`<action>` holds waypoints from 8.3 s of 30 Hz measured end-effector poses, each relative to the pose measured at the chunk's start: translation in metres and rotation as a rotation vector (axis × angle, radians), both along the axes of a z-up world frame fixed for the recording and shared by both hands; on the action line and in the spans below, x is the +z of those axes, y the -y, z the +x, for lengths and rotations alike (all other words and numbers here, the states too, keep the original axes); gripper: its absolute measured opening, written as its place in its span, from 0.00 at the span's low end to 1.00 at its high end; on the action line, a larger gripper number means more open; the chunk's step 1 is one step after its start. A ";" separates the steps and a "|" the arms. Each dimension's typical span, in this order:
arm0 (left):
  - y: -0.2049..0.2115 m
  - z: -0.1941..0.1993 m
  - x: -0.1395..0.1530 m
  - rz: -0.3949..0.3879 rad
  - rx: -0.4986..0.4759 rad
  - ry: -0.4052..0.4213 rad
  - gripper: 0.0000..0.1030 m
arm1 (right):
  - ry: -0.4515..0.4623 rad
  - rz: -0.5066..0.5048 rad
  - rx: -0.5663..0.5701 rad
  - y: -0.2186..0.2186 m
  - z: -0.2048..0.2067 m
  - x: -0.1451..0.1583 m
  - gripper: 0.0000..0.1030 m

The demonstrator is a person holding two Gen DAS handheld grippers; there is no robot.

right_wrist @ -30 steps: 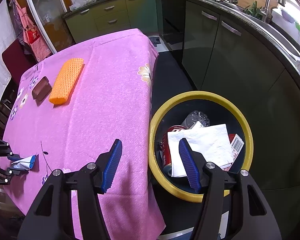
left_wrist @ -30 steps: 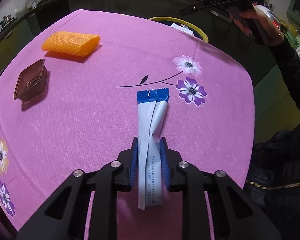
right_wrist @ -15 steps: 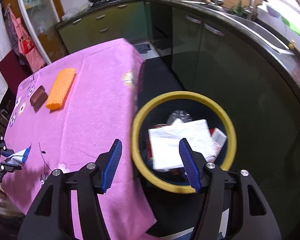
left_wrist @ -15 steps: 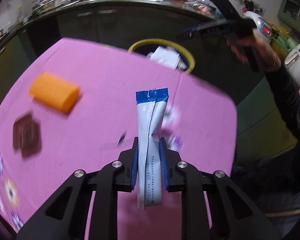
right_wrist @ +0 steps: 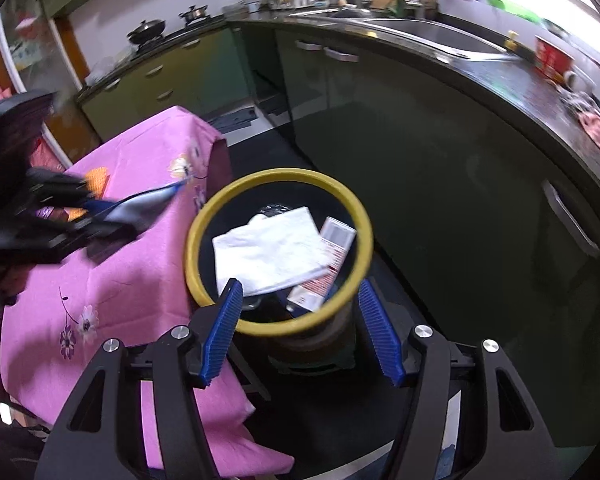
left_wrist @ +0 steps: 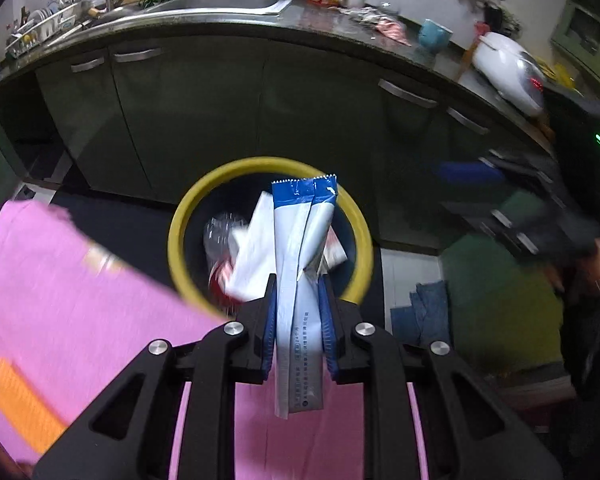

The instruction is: Collect trash

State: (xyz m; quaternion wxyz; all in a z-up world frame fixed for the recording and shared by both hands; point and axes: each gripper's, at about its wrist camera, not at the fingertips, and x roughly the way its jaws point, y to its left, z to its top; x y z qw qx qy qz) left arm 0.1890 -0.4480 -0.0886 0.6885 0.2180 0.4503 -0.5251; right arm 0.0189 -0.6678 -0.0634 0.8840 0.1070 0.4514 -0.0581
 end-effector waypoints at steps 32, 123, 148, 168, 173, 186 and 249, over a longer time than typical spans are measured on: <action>-0.337 -0.045 0.056 -0.315 0.833 0.442 0.93 | -0.041 0.002 0.289 -0.148 0.087 0.010 0.64; -0.360 0.035 -0.013 -0.083 0.745 0.233 0.93 | 0.004 0.040 0.099 -0.139 0.049 0.016 0.73; -0.336 0.097 -0.059 0.030 0.654 0.086 0.65 | -0.056 0.073 0.165 -0.159 0.080 -0.010 0.74; -0.325 0.064 -0.023 -0.001 0.610 0.140 0.64 | -0.060 0.079 0.171 -0.161 0.077 -0.009 0.74; -0.306 0.044 -0.006 -0.007 0.560 0.146 0.64 | -0.050 0.074 0.134 -0.147 0.065 -0.005 0.74; -0.160 -0.003 0.033 -0.068 0.284 0.097 0.64 | -0.006 0.064 -0.081 -0.054 0.003 -0.001 0.74; -0.375 -0.173 0.081 -0.220 1.079 0.444 0.93 | 0.204 0.063 0.213 -0.174 -0.054 0.031 0.95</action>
